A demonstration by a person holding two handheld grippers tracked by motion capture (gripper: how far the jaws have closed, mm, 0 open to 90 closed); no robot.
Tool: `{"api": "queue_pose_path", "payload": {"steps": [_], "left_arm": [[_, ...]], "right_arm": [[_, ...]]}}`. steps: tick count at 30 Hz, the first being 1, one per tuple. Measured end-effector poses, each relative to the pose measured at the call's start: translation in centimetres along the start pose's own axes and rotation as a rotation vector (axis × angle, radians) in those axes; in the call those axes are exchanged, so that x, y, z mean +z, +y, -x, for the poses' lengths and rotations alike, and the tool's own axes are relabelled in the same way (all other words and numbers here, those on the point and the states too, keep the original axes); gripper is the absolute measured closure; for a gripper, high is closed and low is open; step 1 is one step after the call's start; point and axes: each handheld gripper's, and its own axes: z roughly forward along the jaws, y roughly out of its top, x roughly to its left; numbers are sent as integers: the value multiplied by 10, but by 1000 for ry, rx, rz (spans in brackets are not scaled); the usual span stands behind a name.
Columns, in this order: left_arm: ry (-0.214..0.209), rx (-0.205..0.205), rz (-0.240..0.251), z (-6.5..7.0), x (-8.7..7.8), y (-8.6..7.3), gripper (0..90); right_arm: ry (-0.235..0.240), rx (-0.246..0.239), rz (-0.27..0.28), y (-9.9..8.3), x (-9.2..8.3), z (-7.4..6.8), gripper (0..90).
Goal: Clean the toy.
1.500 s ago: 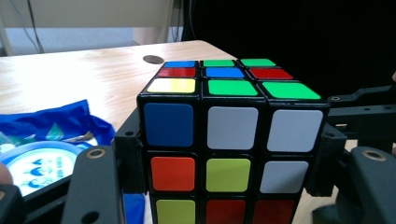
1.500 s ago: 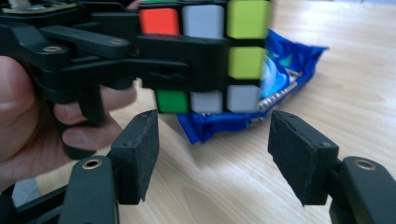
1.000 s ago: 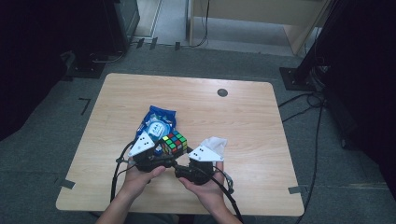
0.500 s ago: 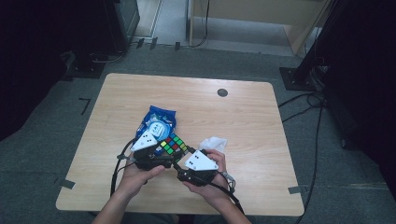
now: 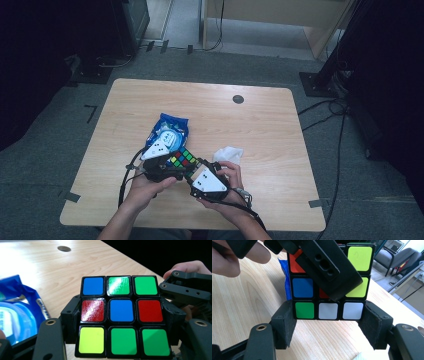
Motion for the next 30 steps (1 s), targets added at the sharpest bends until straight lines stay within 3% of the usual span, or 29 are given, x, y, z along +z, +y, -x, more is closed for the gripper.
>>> {"api": "queue_pose_path", "payload": {"steps": [4, 10, 15, 19, 22, 27, 30], "left_arm": [[17, -1, 15, 0, 0, -1, 335], [-4, 5, 35, -1, -2, 0, 335], [-14, 9, 41, -2, -4, 0, 336], [-5, 31, 36, -1, -3, -1, 336], [-1, 39, 48, 0, -3, -2, 337], [-1, 41, 44, 1, -2, -3, 338], [19, 48, 59, 3, -3, -3, 338]], "right_arm": [[33, 51, -15, -4, 4, 6, 338], [81, 150, -27, -11, 4, 17, 362], [57, 153, -22, -11, 2, 20, 414], [62, 167, -29, -13, 2, 22, 438], [86, 174, -24, -14, 2, 23, 506], [94, 170, -21, -13, 0, 24, 505], [74, 173, -27, -13, 0, 25, 500]]}}
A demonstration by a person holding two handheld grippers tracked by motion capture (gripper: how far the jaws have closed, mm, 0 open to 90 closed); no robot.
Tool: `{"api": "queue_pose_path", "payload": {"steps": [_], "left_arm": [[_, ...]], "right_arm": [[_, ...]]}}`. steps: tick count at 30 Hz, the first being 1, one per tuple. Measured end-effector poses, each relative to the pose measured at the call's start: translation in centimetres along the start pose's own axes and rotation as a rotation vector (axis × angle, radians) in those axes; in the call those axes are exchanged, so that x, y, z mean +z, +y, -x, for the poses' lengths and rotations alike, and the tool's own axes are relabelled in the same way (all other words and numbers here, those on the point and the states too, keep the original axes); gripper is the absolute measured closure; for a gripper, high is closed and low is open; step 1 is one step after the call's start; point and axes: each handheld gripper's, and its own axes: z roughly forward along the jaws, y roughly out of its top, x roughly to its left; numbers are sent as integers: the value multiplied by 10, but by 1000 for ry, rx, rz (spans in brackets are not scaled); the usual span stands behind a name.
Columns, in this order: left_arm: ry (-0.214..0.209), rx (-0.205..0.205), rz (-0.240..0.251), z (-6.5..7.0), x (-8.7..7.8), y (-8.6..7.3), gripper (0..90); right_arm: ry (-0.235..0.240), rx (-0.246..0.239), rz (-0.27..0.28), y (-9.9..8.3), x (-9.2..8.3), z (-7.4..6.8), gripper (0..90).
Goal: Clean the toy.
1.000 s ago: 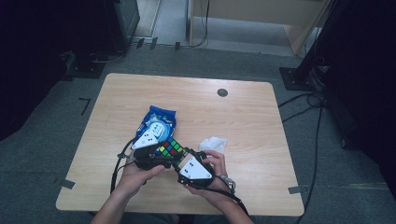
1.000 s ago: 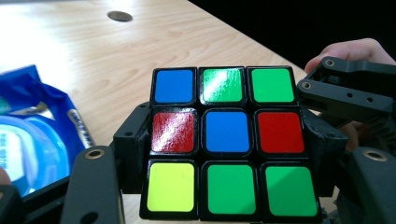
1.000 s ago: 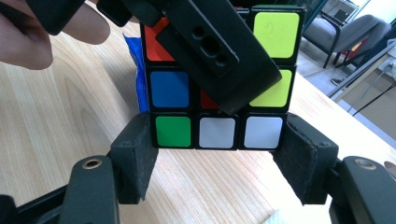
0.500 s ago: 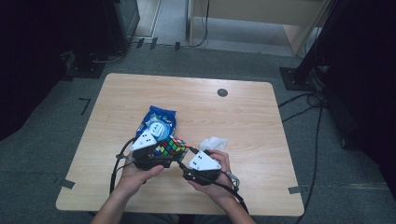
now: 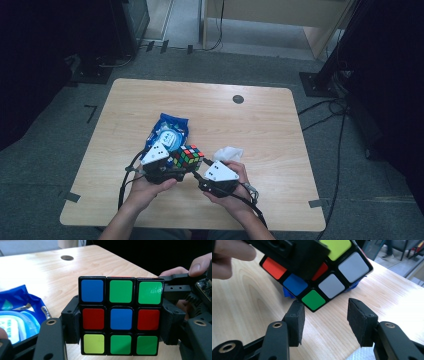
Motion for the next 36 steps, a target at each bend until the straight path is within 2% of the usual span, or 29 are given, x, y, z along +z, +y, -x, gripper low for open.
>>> {"api": "queue_pose_path", "payload": {"steps": [3, 5, 10, 13, 14, 19, 23, 25, 30, 33, 35, 36], "left_arm": [[29, 0, 30, -2, -4, 1, 338], [48, -10, 38, -6, -8, 2, 339], [70, -33, 43, -16, -14, 2, 338], [72, -32, 41, -17, -13, 2, 339], [72, -29, 37, -17, -12, 1, 339], [80, -11, 23, -14, -8, -1, 338], [85, 8, 16, -11, -7, -2, 338], [85, 13, 15, -11, -6, -2, 338], [86, 16, 19, -11, -7, -2, 338], [85, 22, 19, -10, -7, -2, 338], [84, 21, 20, -10, -7, -2, 338], [85, 21, 21, -10, -7, -2, 338]], "right_arm": [[-21, 13, -2, 1, -1, 8, 484], [-60, 45, -15, 1, -3, 16, 484], [-154, 216, -86, -11, -9, 58, 463], [-188, 309, -134, -25, -8, 79, 460], [-183, 331, -145, -28, -7, 82, 455], [-164, 345, -227, -39, 8, 81, 427], [-194, 351, -304, -46, 20, 77, 429], [-196, 391, -327, -51, 24, 78, 431], [-197, 400, -320, -53, 24, 79, 459], [-220, 375, -294, -56, 24, 76, 475], [-218, 359, -279, -58, 24, 75, 498], [-216, 358, -274, -58, 24, 75, 541]]}}
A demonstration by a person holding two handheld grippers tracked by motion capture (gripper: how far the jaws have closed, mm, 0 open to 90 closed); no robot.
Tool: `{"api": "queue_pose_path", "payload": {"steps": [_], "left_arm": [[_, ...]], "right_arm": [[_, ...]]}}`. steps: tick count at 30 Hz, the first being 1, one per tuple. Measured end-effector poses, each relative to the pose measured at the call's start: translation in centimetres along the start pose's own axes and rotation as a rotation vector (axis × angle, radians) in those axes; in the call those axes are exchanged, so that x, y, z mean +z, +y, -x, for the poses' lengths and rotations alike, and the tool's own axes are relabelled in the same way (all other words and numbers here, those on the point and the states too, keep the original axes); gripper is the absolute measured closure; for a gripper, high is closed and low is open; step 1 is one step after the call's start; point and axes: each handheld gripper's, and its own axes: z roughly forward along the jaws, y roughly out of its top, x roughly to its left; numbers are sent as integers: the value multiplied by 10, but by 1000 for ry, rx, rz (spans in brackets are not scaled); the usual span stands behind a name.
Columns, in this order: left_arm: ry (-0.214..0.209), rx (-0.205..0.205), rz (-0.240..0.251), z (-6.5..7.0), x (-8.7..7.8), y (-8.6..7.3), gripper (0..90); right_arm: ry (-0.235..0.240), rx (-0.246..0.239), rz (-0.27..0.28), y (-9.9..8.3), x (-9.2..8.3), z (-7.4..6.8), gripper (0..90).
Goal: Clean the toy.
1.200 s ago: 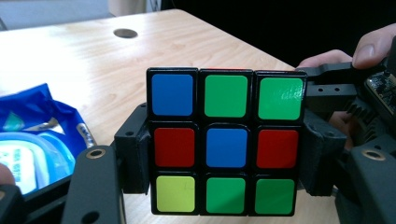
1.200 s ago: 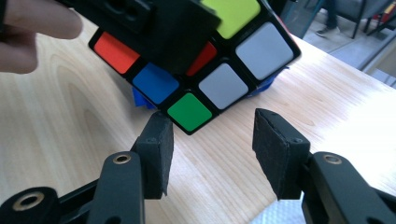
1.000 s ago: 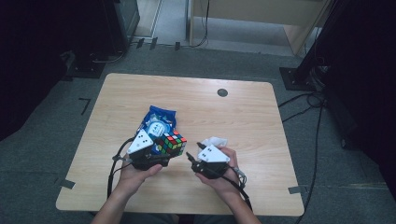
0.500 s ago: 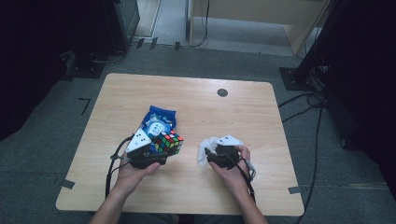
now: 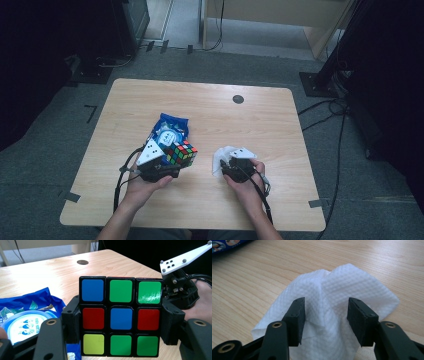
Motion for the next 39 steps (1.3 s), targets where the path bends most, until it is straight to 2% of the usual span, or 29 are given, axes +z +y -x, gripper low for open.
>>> {"api": "queue_pose_path", "payload": {"steps": [2, 6, 7, 9, 12, 14, 18, 23, 25, 29, 32, 34, 39], "left_arm": [[0, 2, -3, 0, 0, 0, 338], [-8, 4, -5, 2, 1, -1, 338], [-11, 11, -6, 2, 2, -1, 338], [-15, 18, -8, 4, 3, -2, 338], [-18, 29, -9, 5, 5, -3, 338], [-19, 32, -10, 6, 6, -4, 338], [-16, 33, -14, 5, 7, -5, 338], [-16, 43, -16, 7, 9, -7, 338], [-17, 55, -16, 9, 11, -7, 338], [-17, 105, -22, 16, 13, -9, 338], [-24, 112, -15, 19, 15, -10, 338], [-31, 123, -13, 22, 16, -10, 338], [-46, 162, -2, 31, 17, -11, 338]], "right_arm": [[-3, 6, 13, -1, -1, 1, 613], [1, 51, 21, -3, -2, 8, 797], [15, 75, 17, -3, -3, 11, 831], [29, 95, 9, -3, -5, 14, 862], [39, 92, 1, -1, -7, 14, 873], [62, 90, 31, 4, -14, 11, 874], [119, 79, 116, 18, -34, 6, 874], [219, 55, 247, 40, -71, -9, 871], [250, 33, 275, 46, -82, -16, 870], [324, -4, 342, 56, -104, -32, 870], [390, -14, 362, 61, -114, -40, 869], [411, -30, 361, 62, -116, -46, 868], [427, -58, 350, 62, -113, -56, 867]]}}
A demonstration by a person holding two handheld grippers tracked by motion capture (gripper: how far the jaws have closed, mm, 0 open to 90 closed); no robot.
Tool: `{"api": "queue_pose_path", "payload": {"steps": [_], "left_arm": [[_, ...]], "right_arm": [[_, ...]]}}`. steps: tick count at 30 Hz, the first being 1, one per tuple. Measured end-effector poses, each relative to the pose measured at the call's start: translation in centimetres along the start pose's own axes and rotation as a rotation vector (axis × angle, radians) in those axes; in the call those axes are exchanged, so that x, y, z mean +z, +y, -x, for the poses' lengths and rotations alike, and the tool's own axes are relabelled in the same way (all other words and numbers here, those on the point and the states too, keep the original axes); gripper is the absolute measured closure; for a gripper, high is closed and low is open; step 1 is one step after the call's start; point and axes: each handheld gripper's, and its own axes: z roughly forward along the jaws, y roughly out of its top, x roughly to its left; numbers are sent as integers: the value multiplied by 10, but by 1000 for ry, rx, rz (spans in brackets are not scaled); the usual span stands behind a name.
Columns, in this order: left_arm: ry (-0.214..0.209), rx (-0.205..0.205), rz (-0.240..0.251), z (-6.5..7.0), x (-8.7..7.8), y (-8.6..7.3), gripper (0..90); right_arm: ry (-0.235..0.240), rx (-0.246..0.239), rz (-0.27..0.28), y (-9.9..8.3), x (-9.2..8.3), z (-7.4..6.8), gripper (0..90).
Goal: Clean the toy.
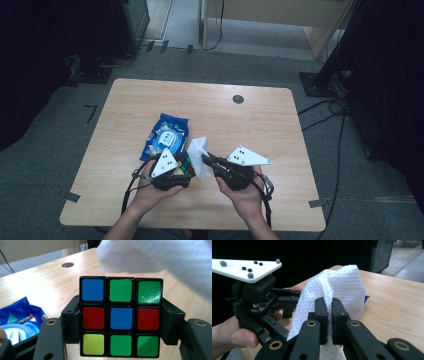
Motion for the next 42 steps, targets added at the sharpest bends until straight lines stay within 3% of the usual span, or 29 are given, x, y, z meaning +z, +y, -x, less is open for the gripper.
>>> {"api": "queue_pose_path", "payload": {"steps": [3, 13, 20, 29, 42], "left_arm": [[-5, 31, 3, 5, 1, 1, 338], [-24, 71, 29, 14, 1, 2, 338], [-27, 104, 28, 18, 1, 2, 338], [-24, 126, 25, 20, 2, 2, 338], [-24, 122, 42, 18, -2, 4, 337]], "right_arm": [[0, -18, -2, -1, 3, -3, 867], [-39, -81, -4, -7, 10, -9, 860], [-66, -58, -16, -12, 14, -1, 855], [-57, -60, -3, -13, 15, -3, 858], [-118, -24, -42, -21, 19, 15, 861]]}}
